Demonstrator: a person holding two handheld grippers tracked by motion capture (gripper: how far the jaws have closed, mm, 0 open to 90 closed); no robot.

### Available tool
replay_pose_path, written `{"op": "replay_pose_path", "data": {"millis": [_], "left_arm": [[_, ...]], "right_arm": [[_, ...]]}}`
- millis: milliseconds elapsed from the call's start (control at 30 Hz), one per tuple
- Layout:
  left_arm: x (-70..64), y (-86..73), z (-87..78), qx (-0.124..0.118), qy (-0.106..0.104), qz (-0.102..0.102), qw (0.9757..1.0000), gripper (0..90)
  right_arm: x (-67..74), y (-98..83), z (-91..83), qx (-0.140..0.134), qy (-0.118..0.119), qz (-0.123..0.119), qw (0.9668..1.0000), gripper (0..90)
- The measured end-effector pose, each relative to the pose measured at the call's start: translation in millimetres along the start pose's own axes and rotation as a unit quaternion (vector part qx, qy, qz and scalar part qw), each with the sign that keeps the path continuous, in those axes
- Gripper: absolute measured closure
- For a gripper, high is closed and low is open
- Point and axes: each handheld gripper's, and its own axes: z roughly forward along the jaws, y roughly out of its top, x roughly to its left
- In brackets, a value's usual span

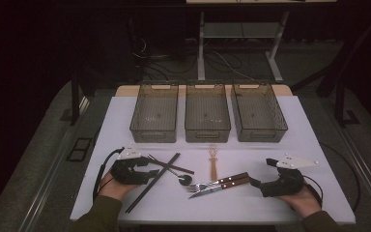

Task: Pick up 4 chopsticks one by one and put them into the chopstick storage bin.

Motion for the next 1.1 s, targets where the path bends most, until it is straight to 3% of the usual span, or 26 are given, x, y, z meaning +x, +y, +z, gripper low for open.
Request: {"op": "replay_pose_path", "data": {"millis": [167, 433, 633, 1100], "left_arm": [[-4.6, -10.7, -7.2, -0.005, -0.006, -0.01, 0.9999, 49.1], [-6.0, -12.7, -0.2, 0.017, -0.033, -0.007, 0.9993, 71.0], [-5.2, -13.7, 2.2, 0.025, -0.04, -0.012, 0.9988, 76.9], [-5.6, -14.2, 5.0, 0.037, -0.041, -0.009, 0.9984, 80.9]], "right_arm": [[0.0, 0.1, -0.9, -0.002, -0.005, 0.002, 1.0, 1.6], [0.1, -0.1, -0.4, 0.003, -0.008, -0.002, 1.0, 1.5], [0.1, -0.1, -0.3, 0.004, -0.008, -0.003, 1.0, 1.6], [-0.2, 0.0, -0.6, 0.005, -0.01, -0.002, 0.9999, 1.6]]}}
